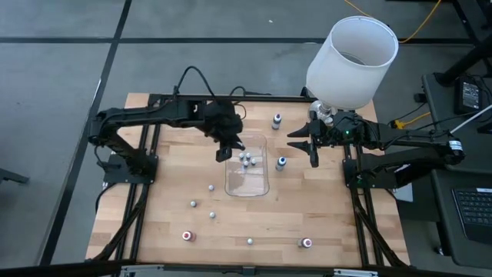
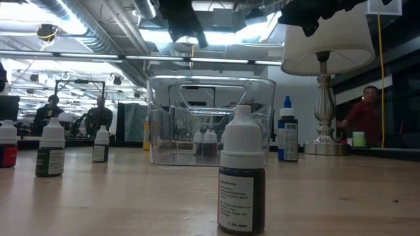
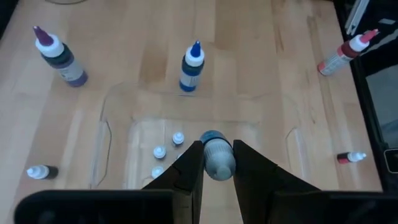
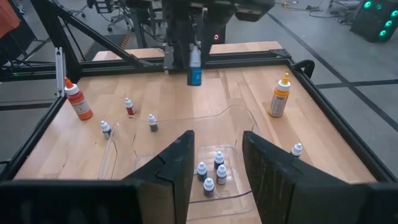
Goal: Pick & Place food coloring
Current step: Put the small blue food coloring into the transparent bin
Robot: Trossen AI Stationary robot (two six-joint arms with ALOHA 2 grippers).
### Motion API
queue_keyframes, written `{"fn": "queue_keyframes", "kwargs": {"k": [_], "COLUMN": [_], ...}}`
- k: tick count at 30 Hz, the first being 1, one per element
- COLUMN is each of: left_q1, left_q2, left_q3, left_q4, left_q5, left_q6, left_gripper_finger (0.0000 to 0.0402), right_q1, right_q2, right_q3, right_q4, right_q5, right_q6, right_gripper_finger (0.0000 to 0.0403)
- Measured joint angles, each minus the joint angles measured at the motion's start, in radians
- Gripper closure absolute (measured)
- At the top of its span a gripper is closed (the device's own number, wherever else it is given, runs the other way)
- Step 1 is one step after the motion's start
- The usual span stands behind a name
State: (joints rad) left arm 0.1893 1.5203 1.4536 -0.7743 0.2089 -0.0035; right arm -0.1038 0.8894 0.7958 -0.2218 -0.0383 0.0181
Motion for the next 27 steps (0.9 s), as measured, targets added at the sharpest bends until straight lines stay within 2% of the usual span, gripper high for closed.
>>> {"fn": "queue_keyframes", "kwargs": {"k": [21, 27], "left_q1": [0.016, 0.016], "left_q2": [0.001, 0.051], "left_q3": [-0.007, -0.001], "left_q4": [-0.005, 0.008], "left_q5": [-0.008, -0.007], "left_q6": [-0.01, -0.012], "left_gripper_finger": [0.0338, 0.0338], "right_q1": [0.0, 0.0], "right_q2": [0.0, 0.0], "right_q3": [0.0, 0.0], "right_q4": [0.0, 0.0], "right_q5": [0.0, 0.0], "right_q6": [0.001, 0.0], "right_gripper_finger": [0.0265, 0.0265]}}
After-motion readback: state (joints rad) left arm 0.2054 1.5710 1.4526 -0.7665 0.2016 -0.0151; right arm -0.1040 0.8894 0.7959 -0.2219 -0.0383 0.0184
